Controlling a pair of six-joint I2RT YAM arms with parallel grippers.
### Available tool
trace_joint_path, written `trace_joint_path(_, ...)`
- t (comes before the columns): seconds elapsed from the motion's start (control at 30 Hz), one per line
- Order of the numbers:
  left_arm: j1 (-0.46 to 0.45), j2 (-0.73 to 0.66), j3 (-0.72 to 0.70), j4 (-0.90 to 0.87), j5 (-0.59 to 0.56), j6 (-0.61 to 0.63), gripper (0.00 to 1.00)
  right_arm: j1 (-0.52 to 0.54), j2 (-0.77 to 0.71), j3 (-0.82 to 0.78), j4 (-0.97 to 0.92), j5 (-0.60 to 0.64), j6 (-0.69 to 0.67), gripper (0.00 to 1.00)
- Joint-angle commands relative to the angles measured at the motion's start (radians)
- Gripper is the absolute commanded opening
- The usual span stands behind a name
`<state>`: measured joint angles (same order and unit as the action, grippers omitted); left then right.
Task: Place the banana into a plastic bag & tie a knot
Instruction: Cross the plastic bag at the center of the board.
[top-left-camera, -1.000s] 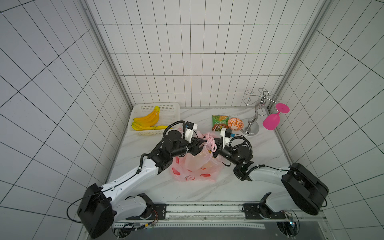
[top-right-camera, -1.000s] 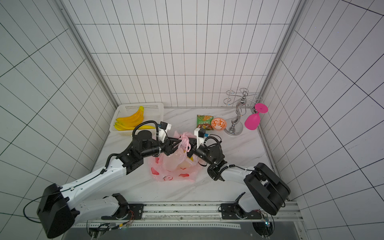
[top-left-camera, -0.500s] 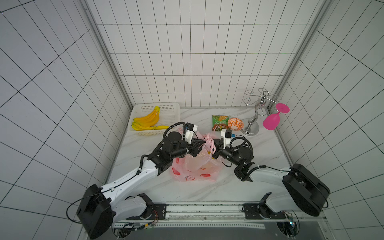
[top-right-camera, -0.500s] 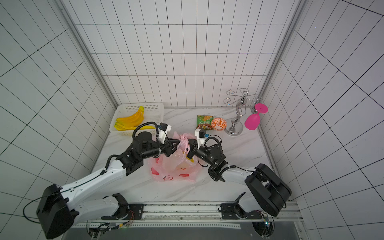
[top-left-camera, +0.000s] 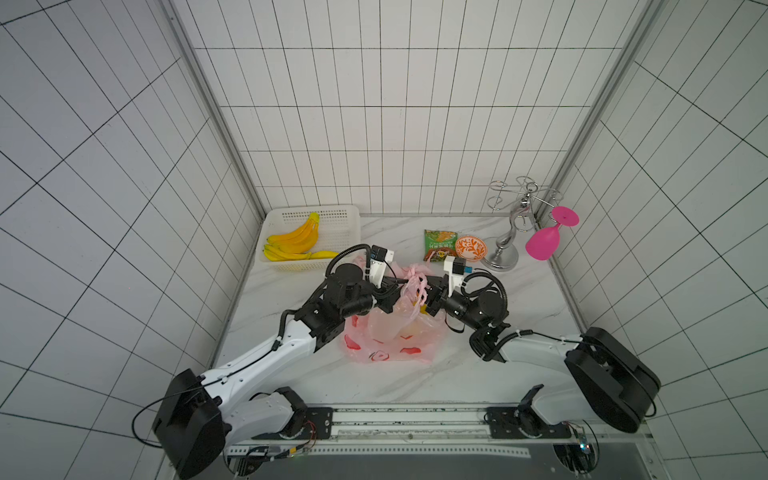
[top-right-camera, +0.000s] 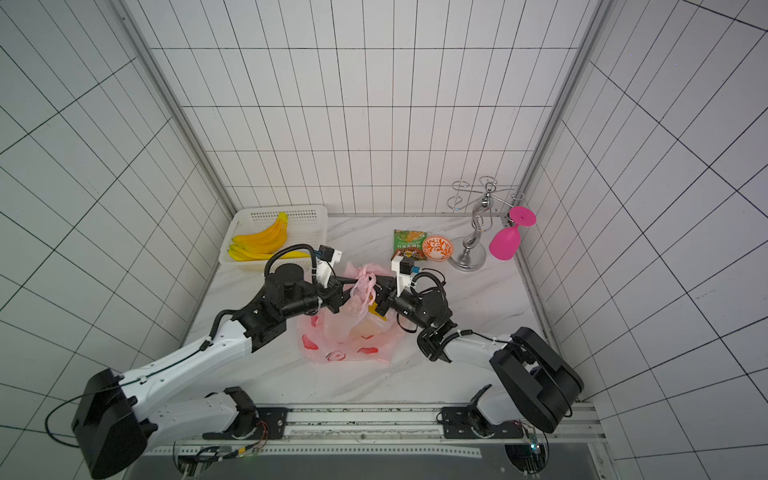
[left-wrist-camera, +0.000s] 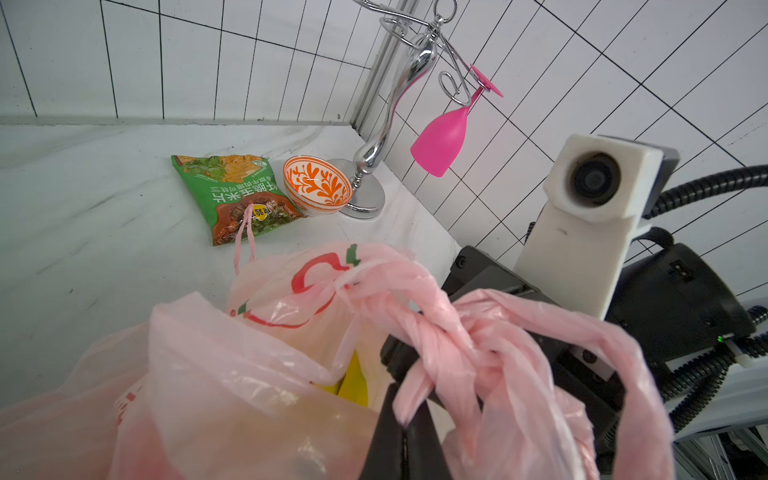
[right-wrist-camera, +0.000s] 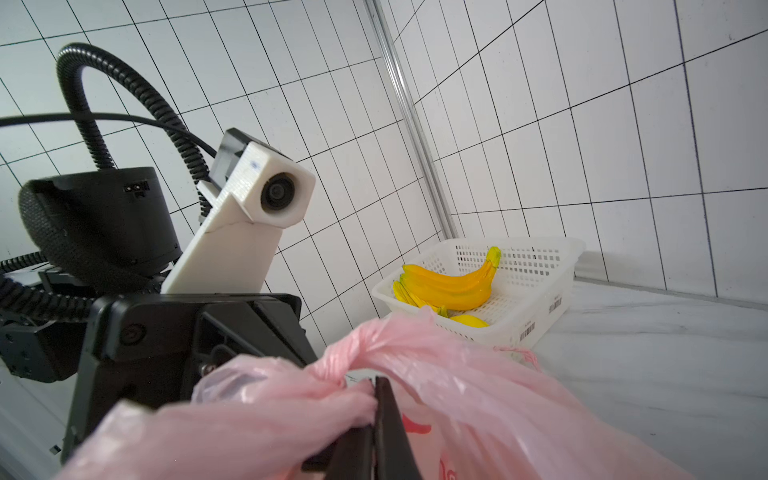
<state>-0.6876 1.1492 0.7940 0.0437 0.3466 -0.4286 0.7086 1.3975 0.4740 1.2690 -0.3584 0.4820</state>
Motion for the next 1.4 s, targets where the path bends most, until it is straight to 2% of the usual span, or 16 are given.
trace_joint_path(0.0, 0.002, -0.029, -0.006, 0.017, -0.086, 0.005, 0.0, 0.016, -0.073, -0.016, -0.082, -0.032, -0.038, 0.17)
trace_joint_path(0.17, 0.001, -0.062, -0.012, -0.011, -0.162, 0.026, 0.0, 0.01, -0.22, -0.071, -0.226, 0.063, -0.1, 0.37)
trace_joint_path(0.33, -0.001, -0.068, -0.011, -0.018, -0.177, 0.036, 0.0, 0.008, -0.354, -0.092, -0.405, 0.11, -0.145, 0.43)
trace_joint_path(0.53, -0.004, -0.059, -0.008, -0.015, -0.163, 0.033, 0.0, 0.015, -0.445, -0.114, -0.518, 0.078, -0.163, 0.45)
trace_joint_path(0.87, -0.016, -0.057, -0.003, -0.013, -0.162, 0.031, 0.0, 0.092, -0.441, -0.06, -0.532, 0.079, -0.195, 0.48)
trace_joint_path(1.17, -0.023, -0.057, -0.005, -0.013, -0.162, 0.034, 0.0, 0.094, -0.467, -0.057, -0.507, 0.11, -0.163, 0.51)
trace_joint_path(1.37, -0.027, -0.052, -0.006, -0.011, -0.162, 0.036, 0.0, 0.094, -0.474, -0.034, -0.503, 0.088, -0.145, 0.52)
